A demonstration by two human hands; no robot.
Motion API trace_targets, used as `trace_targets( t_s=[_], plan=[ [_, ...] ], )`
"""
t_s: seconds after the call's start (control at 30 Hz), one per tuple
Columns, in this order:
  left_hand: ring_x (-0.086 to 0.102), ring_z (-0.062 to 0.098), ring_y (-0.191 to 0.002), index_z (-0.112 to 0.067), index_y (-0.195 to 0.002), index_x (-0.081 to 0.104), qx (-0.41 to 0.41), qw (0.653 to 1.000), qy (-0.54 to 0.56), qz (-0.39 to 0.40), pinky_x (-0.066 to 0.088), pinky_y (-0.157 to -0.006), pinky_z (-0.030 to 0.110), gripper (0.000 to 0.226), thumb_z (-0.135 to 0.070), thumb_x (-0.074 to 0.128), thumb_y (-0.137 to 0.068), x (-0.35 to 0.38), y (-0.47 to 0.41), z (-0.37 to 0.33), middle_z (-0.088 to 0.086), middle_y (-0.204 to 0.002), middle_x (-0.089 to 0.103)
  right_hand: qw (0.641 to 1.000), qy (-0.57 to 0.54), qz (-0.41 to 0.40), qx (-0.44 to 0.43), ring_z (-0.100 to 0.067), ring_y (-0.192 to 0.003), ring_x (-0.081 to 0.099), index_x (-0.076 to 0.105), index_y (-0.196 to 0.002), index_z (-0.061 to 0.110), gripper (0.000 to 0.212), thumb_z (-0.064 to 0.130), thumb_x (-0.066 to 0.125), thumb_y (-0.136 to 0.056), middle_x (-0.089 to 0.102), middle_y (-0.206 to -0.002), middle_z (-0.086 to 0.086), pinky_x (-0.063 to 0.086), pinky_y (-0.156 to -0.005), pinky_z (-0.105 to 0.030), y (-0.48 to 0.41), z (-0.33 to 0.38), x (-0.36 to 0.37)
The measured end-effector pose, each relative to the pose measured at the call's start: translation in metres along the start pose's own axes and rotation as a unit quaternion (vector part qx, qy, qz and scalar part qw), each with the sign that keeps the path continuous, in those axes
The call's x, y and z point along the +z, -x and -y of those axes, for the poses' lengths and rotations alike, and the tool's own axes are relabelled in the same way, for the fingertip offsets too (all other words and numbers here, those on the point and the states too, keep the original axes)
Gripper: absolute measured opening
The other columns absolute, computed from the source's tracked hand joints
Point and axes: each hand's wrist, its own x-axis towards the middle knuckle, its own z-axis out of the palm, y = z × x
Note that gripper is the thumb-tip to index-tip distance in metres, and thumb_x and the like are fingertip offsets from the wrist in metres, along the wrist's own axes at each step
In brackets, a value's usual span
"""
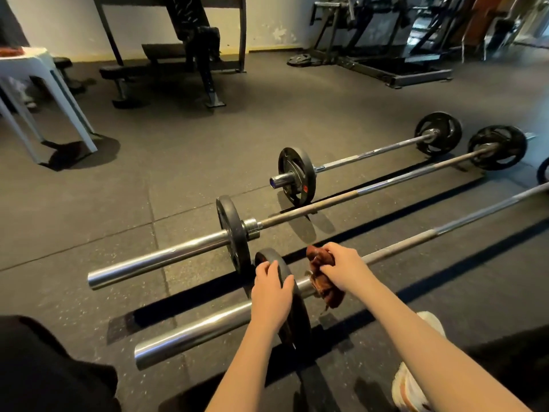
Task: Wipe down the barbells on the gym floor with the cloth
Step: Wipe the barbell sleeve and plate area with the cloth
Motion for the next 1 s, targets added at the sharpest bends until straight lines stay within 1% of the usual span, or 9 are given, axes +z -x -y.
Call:
trace_targets(
  t_s=[0.17, 0.3, 0.4, 0.5, 0.6, 0.77, 0.87, 0.93, 1.0],
  plan=[
    [0.012, 0.021, -0.147, -0.013, -0.152, 0.018, 0.035, 0.993, -0.084, -0.072, 0.010, -0.120, 0.039, 0.061, -0.039, 0.034, -0.099, 0.018, -0.004, 0.002, 0.006, -0.159, 0.015, 0.999, -0.007, 0.032, -0.003, -0.023, -0.116, 0.056, 0.059, -0.124, 0.020, 0.034, 0.014, 0.062, -0.091, 0.060, -0.122, -0.004, 0.043, -0.101, -0.036, -0.040, -0.022, 0.026],
    [0.012, 0.015, -0.146, -0.013, -0.152, 0.018, 0.031, 0.993, -0.059, -0.093, 0.017, -0.120, 0.042, 0.073, -0.049, 0.016, -0.088, 0.031, -0.009, 0.010, 0.003, -0.159, 0.013, 0.998, -0.046, 0.047, -0.024, -0.020, -0.121, 0.048, 0.057, -0.131, 0.020, 0.041, 0.017, 0.063, -0.091, 0.048, -0.134, -0.003, 0.034, -0.104, -0.027, -0.069, -0.043, 0.065],
    [0.014, 0.011, -0.145, -0.016, -0.152, 0.020, 0.020, 0.993, -0.039, -0.113, 0.019, -0.120, 0.038, 0.065, -0.040, 0.026, -0.092, 0.038, -0.013, 0.018, -0.002, -0.159, 0.013, 0.982, 0.074, 0.095, -0.146, -0.023, -0.129, 0.043, 0.059, -0.131, 0.018, 0.044, 0.016, 0.063, -0.088, 0.052, -0.139, -0.002, 0.028, -0.113, -0.032, -0.068, -0.052, 0.107],
    [0.015, 0.009, -0.145, -0.016, -0.152, 0.020, 0.023, 0.992, -0.041, -0.120, 0.017, -0.118, 0.031, 0.065, -0.042, 0.024, -0.093, 0.041, -0.014, 0.019, -0.004, -0.159, 0.014, 0.956, 0.157, 0.049, -0.242, -0.023, -0.114, 0.058, 0.068, -0.111, 0.023, 0.037, 0.023, 0.070, -0.074, 0.067, -0.115, 0.004, 0.035, -0.109, -0.048, -0.072, -0.067, 0.118],
    [0.015, 0.008, -0.145, -0.016, -0.152, 0.021, 0.027, 0.990, -0.044, -0.129, 0.017, -0.117, 0.029, 0.065, -0.043, 0.022, -0.093, 0.044, -0.013, 0.018, -0.003, -0.159, 0.016, 0.957, 0.194, 0.014, -0.215, -0.020, -0.112, 0.058, 0.067, -0.103, 0.029, 0.031, 0.034, 0.073, -0.073, 0.067, -0.108, 0.010, 0.032, -0.107, -0.058, -0.078, -0.082, 0.109],
    [0.010, 0.000, -0.142, -0.019, -0.152, 0.022, 0.000, 0.987, -0.053, -0.153, 0.016, -0.119, 0.030, 0.063, -0.044, 0.019, -0.094, 0.050, -0.009, 0.017, -0.006, -0.159, 0.017, 0.955, 0.176, 0.050, -0.234, -0.029, -0.120, 0.057, 0.065, -0.122, 0.017, 0.062, 0.023, 0.085, -0.063, 0.065, -0.124, -0.002, 0.045, -0.103, -0.048, -0.050, -0.075, 0.122],
    [0.006, -0.007, -0.138, -0.018, -0.152, 0.022, -0.021, 0.985, -0.039, -0.167, 0.012, -0.120, 0.031, 0.061, -0.040, 0.020, -0.095, 0.052, -0.011, 0.007, -0.007, -0.158, 0.018, 0.925, 0.249, 0.043, -0.285, -0.030, -0.114, 0.058, 0.070, -0.107, 0.019, 0.039, 0.041, 0.072, -0.075, 0.068, -0.113, -0.002, 0.048, -0.092, -0.044, -0.078, -0.076, 0.102],
    [0.010, -0.003, -0.140, -0.017, -0.152, 0.022, -0.038, 0.982, -0.028, -0.182, 0.013, -0.120, 0.033, 0.054, -0.028, 0.028, -0.099, 0.054, -0.013, 0.001, -0.004, -0.158, 0.019, 0.918, 0.299, 0.034, -0.259, -0.031, -0.120, 0.053, 0.075, -0.100, 0.020, 0.037, 0.050, 0.066, -0.080, 0.064, -0.122, -0.006, 0.042, -0.101, -0.049, -0.091, -0.071, 0.094],
    [0.016, 0.004, -0.143, -0.017, -0.151, 0.023, -0.050, 0.979, -0.020, -0.199, 0.015, -0.120, 0.037, 0.051, -0.020, 0.033, -0.101, 0.058, -0.012, -0.003, -0.003, -0.158, 0.021, 0.924, 0.307, 0.041, -0.225, -0.032, -0.120, 0.054, 0.076, -0.096, 0.020, 0.036, 0.049, 0.072, -0.076, 0.063, -0.125, -0.007, 0.041, -0.103, -0.053, -0.081, -0.070, 0.097]
  ],
)
